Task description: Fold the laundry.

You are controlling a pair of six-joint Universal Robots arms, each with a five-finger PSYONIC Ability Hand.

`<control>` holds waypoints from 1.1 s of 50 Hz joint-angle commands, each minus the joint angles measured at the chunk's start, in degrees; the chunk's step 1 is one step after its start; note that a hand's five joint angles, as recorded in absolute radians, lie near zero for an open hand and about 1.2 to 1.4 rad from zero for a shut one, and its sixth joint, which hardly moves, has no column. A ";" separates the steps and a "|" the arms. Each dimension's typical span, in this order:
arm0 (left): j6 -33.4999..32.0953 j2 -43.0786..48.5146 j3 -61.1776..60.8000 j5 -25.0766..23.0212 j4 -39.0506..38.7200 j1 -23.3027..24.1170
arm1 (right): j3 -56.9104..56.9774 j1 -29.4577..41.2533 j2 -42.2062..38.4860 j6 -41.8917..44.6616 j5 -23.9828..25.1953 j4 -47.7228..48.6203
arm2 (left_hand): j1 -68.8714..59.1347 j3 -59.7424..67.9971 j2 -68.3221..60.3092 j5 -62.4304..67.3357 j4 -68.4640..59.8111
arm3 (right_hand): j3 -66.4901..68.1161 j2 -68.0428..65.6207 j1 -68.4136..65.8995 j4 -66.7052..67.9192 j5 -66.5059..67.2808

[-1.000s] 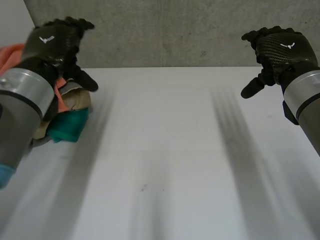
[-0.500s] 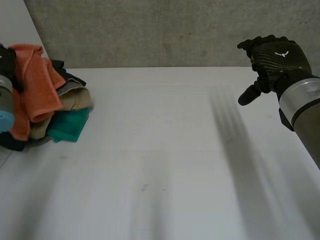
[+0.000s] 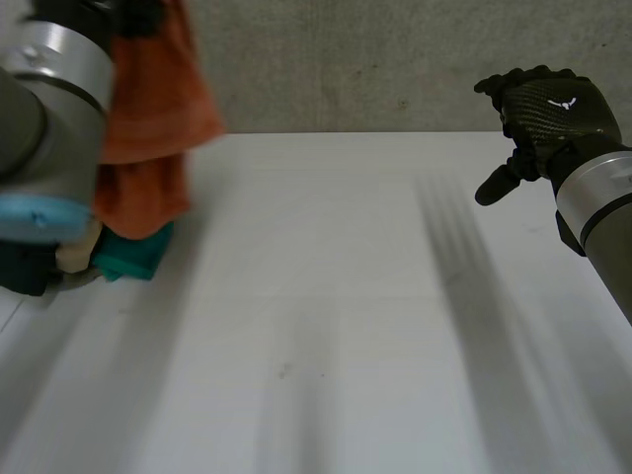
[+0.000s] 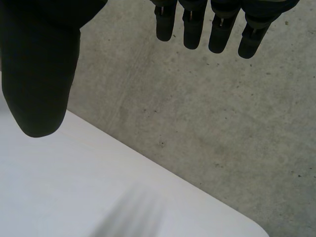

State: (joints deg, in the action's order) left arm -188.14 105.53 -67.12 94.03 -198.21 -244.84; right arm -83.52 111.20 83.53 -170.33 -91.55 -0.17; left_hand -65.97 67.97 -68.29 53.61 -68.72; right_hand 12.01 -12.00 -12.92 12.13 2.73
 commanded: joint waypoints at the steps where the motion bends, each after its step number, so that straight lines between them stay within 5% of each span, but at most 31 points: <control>1: 6.72 6.43 -8.11 0.36 5.46 14.11 | 0.11 -0.81 0.05 0.00 -0.03 0.00 | -14.03 12.03 -11.71 16.39 -11.28 | -2.01 2.00 2.92 -2.13 -2.73; 7: 12.70 14.26 -9.96 -0.16 9.50 21.15 | -0.16 -2.04 -0.13 0.53 0.06 0.00 | -14.03 12.03 -11.71 16.39 -11.28 | -2.01 2.00 2.92 -2.13 -2.73; 10: 15.34 15.06 -9.87 -0.26 10.21 22.13 | -0.33 -2.22 -0.74 1.49 0.06 0.00 | 40.63 -42.63 42.95 -38.28 43.38 | -2.01 2.00 2.92 -2.13 -2.73; 12: 15.61 13.58 -9.43 0.27 10.56 22.13 | -0.51 -2.13 -1.09 2.80 0.06 -0.18 | 52.53 -54.53 54.85 -50.18 55.28 | -2.01 2.00 2.92 -2.13 -2.73; 22: 12.72 0.83 -13.38 -0.17 10.47 10.62 | -0.68 -1.34 -5.66 11.86 0.23 -1.93 | 52.89 -54.89 55.21 -50.54 55.64 | -2.01 2.00 2.92 -2.13 -2.73; 29: -1.95 0.73 -13.65 -2.97 9.86 -0.63 | -1.30 4.02 -6.97 12.22 3.31 -9.58 | 54.41 -56.41 56.73 -52.05 57.16 | -2.01 2.00 2.92 -2.13 -2.73; 35: -14.42 11.86 -7.34 -13.68 8.63 -7.04 | -3.41 11.57 -12.69 8.53 3.22 -8.36 | 54.57 -56.57 56.89 -52.22 57.32 | -2.01 2.00 2.92 -2.13 -2.73; 43: -20.86 28.03 5.48 -23.71 8.98 -9.95 | -7.45 17.56 -18.40 6.42 1.65 1.30 | 54.74 -56.74 57.06 -52.39 57.49 | -2.01 2.00 2.92 -2.13 -2.73; 55: -26.58 44.15 18.86 -26.80 9.42 -11.89 | -7.98 20.11 -25.26 7.30 -3.89 7.99 | 48.05 -50.05 50.37 -45.70 50.80 | 3.23 -3.24 -2.32 3.11 2.51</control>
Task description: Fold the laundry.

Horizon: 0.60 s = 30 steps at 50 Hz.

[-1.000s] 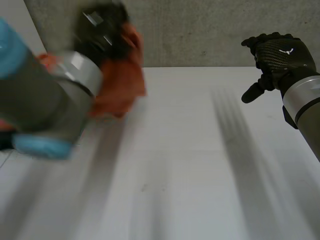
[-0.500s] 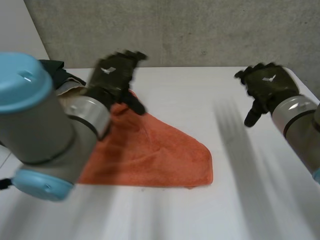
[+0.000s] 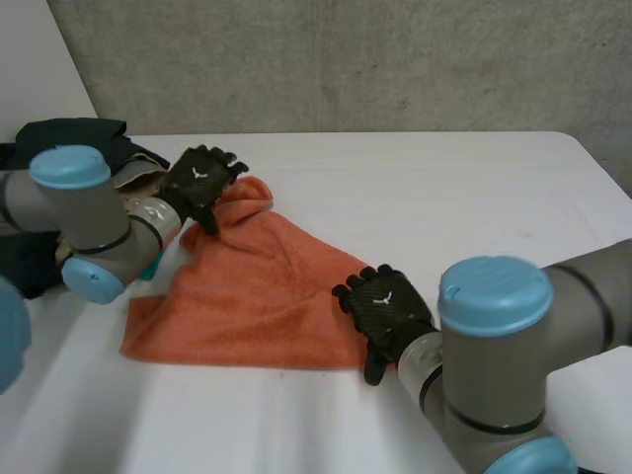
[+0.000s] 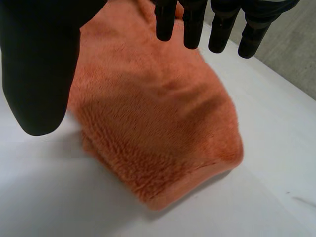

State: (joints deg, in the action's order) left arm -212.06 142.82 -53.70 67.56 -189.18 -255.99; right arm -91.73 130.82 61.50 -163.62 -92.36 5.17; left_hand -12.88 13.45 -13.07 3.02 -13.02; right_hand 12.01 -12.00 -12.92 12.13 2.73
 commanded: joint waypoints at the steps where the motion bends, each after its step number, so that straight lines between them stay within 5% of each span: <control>1: -2.66 7.20 5.63 -0.32 0.22 -0.74 | 0.15 0.49 -3.32 0.58 -3.52 3.26 | -12.07 11.49 -11.88 11.93 -11.93 | 12.78 -12.79 -11.87 12.66 12.06; 2: -2.66 7.47 5.72 0.03 0.13 -0.57 | -0.03 0.40 -3.32 0.58 -3.87 5.18 | -22.30 21.72 -22.11 22.16 -22.16 | 39.18 -39.20 -38.27 39.07 38.47; 3: -2.48 7.73 6.06 0.55 -0.04 -0.22 | -0.20 0.22 -3.32 0.58 -3.96 6.25 | -51.88 51.30 -51.68 51.74 -51.73 | 52.94 -52.95 -52.03 52.82 52.22; 4: -2.48 7.74 6.24 0.73 -0.05 -0.21 | -0.29 0.05 -3.23 0.58 -4.05 7.48 | -66.83 66.25 -66.63 66.69 -66.68 | 64.73 -64.75 -63.82 64.61 64.02; 10: -1.43 5.72 5.63 3.54 0.30 1.36 | 0.32 -1.00 -2.62 4.17 -4.23 9.95 | -67.12 66.55 -66.93 66.98 -66.98 | 67.99 -68.00 -67.08 67.87 67.27; 22: 13.50 -25.03 -16.06 10.48 0.57 6.90 | 10.40 -15.59 3.54 18.24 -3.79 10.65 | -67.12 66.55 -66.93 66.98 -66.98 | 67.99 -68.00 -67.08 67.87 67.27; 30: 19.92 -34.80 -35.66 14.17 -0.05 14.44 | 27.54 -18.67 -6.90 18.43 2.08 10.65 | -67.12 66.55 -66.93 66.98 -66.98 | 67.99 -68.00 -67.08 67.87 67.27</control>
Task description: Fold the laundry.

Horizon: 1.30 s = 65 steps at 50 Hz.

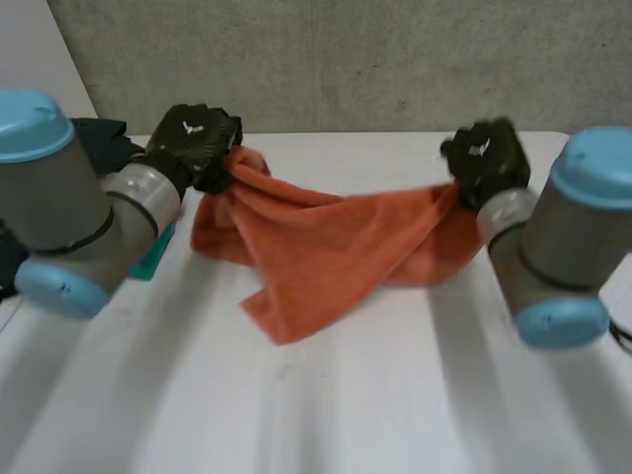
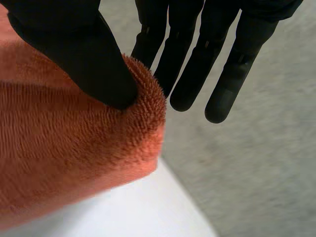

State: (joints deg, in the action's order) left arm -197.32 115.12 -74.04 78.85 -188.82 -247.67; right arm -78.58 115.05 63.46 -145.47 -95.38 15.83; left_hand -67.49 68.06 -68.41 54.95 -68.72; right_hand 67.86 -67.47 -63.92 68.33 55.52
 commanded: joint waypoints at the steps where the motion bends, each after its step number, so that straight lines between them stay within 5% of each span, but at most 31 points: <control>1: 6.07 -6.84 -16.13 3.23 -0.41 7.19 | 15.55 -2.99 -9.75 0.19 5.63 -0.01 | -12.51 11.94 -11.59 15.05 -11.28 | 12.14 -12.53 -16.08 11.67 14.48; 7: 12.75 -0.43 -16.58 5.08 -0.76 14.76 | 23.29 -3.17 -19.15 -0.08 10.38 2.71 | -11.87 11.30 -10.95 14.40 -10.63 | 12.14 -12.53 -16.08 11.67 14.48; 8: 13.97 1.84 -15.19 5.87 -0.67 15.81 | 24.60 -3.17 -21.51 0.10 11.17 3.67 | 12.62 -13.19 13.54 -10.08 13.85 | 12.14 -12.53 -16.08 11.67 14.48; 9: 14.25 2.73 -14.30 6.31 -0.59 16.16 | 25.23 -3.17 -22.58 0.27 11.35 4.20 | 23.69 -24.26 24.61 -21.15 24.92 | 9.70 -10.09 -13.64 9.23 12.04; 10: 14.42 3.52 -13.34 6.75 -0.24 16.43 | 25.76 -3.17 -23.46 0.54 11.53 4.55 | 32.96 -33.53 33.88 -30.42 34.19 | -2.31 1.93 -1.62 -2.78 0.03; 11: 14.42 3.97 -12.46 7.36 -0.06 16.69 | 26.63 -3.17 -24.77 0.63 10.92 5.25 | 38.38 -38.95 39.30 -35.84 39.61 | -33.40 33.02 29.47 -33.88 -31.07; 13: 14.51 4.32 -10.61 10.61 0.38 16.61 | 27.43 -3.25 -25.31 0.63 9.95 5.79 | 42.96 -43.53 43.88 -40.42 44.19 | -57.33 56.94 53.39 -57.80 -54.99; 19: 14.07 -1.38 -9.72 17.39 0.21 14.33 | 25.86 -3.61 -20.85 -0.08 0.13 3.78 | 50.04 -50.60 50.95 -47.50 51.27 | -57.86 57.47 53.92 -58.33 -55.52; 23: 14.07 -7.01 -9.72 15.55 -0.23 8.89 | 20.34 -3.52 -12.26 -0.16 -3.23 -2.97 | 51.39 -51.95 52.30 -48.85 52.62 | -57.86 57.47 53.92 -58.33 -55.52; 25: 13.99 -8.86 -9.46 10.55 -0.58 5.54 | 17.43 -3.34 -7.76 -0.77 -3.15 -6.76 | 51.39 -51.96 52.30 -48.85 52.62 | -57.86 57.47 53.92 -58.33 -55.52; 31: 11.18 -8.08 -7.18 -9.55 -0.59 1.76 | 7.49 -3.08 -0.18 -13.77 -3.06 -21.09 | 50.38 -50.95 51.30 -47.84 51.61 | -57.86 57.47 53.92 -58.33 -55.52; 36: 4.16 -0.18 -3.58 -17.23 -0.59 1.58 | -0.33 -2.64 2.45 -27.13 -0.61 -27.69 | 50.38 -50.95 51.29 -47.84 51.61 | -57.86 57.47 53.92 -58.33 -55.52; 44: -11.40 14.24 6.35 -18.47 4.24 2.19 | -10.10 0.52 2.99 -36.46 8.45 -24.28 | 51.22 -51.79 52.13 -48.68 52.45 | -57.86 57.47 53.92 -58.33 -55.52; 54: -22.13 24.09 14.36 -17.77 15.93 2.37 | -6.16 6.06 -6.58 -35.77 3.37 -14.43 | 48.38 -48.95 49.29 -45.84 49.61 | -55.44 55.06 51.51 -55.91 -53.10; 57: -22.66 25.15 15.23 -17.59 15.85 2.19 | -3.87 6.06 -9.04 -34.53 1.78 -14.16 | 39.48 -40.04 40.39 -36.94 40.71 | -53.57 53.18 49.64 -54.04 -51.23; 61: -22.40 26.47 17.52 -15.93 15.85 2.46 | 1.40 6.15 -14.22 -31.81 -0.77 -13.73 | 10.43 -10.99 11.34 -7.89 11.66 | -46.71 46.32 42.77 -47.18 -44.37; 62: -22.14 26.65 18.22 -14.53 15.76 2.80 | 2.28 6.15 -14.94 -31.46 -1.12 -13.46 | -5.97 5.41 -5.06 8.51 -4.74 | -44.01 43.62 40.07 -44.48 -41.67; 64: -21.70 26.65 18.93 -12.77 15.24 3.33 | 3.69 6.24 -15.99 -31.10 -1.56 -12.76 | -12.51 11.94 -11.59 15.05 -11.28 | -35.62 35.23 31.69 -36.09 -33.28; 65: -21.44 26.65 19.19 -11.80 14.71 3.68 | 5.09 6.41 -16.87 -30.93 -1.92 -11.36 | -12.51 11.94 -11.59 15.05 -11.28 | -18.58 18.20 14.65 -19.05 -16.25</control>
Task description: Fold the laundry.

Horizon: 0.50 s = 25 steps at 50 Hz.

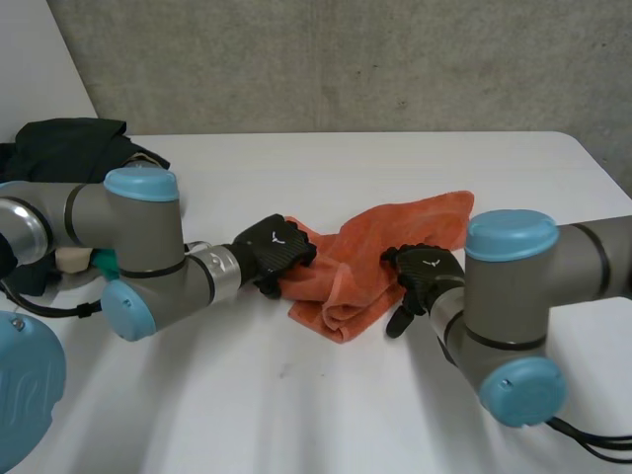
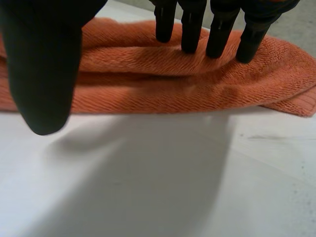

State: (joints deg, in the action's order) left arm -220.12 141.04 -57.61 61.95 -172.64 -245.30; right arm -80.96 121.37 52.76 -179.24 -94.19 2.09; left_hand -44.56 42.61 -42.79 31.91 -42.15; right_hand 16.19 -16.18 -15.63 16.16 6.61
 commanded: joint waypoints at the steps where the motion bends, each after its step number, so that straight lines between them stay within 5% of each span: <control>1: 2.14 0.73 2.85 6.94 -3.04 1.93 | 8.27 0.09 -6.70 2.93 -3.20 3.35 | -35.44 37.39 -37.21 38.09 -37.85 | 43.24 -43.26 -43.81 43.27 42.83; 4: 5.55 -1.19 2.42 9.85 -6.64 3.16 | 10.38 0.00 -7.84 4.16 -3.98 5.73 | -35.44 37.39 -37.21 38.09 -37.85 | 63.77 -63.78 -64.33 63.79 63.35; 12: 19.09 -15.68 -2.67 14.07 -9.29 3.34 | 11.18 -0.96 -1.27 10.49 -5.04 5.30 | -35.44 37.39 -37.21 38.09 -37.85 | 63.81 -63.82 -64.37 63.84 63.39; 25: 26.49 -33.19 -16.56 15.57 -8.94 2.28 | 16.09 -10.81 14.22 19.81 0.31 3.89 | -35.44 37.39 -37.21 38.09 -37.85 | 63.81 -63.82 -64.37 63.84 63.39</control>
State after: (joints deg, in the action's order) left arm -196.19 113.86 -67.34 77.51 -182.08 -242.73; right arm -68.53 113.04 63.07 -161.11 -97.88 5.85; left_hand -64.49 68.05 -68.38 54.89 -68.71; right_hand 68.08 -67.52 -64.36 68.51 57.68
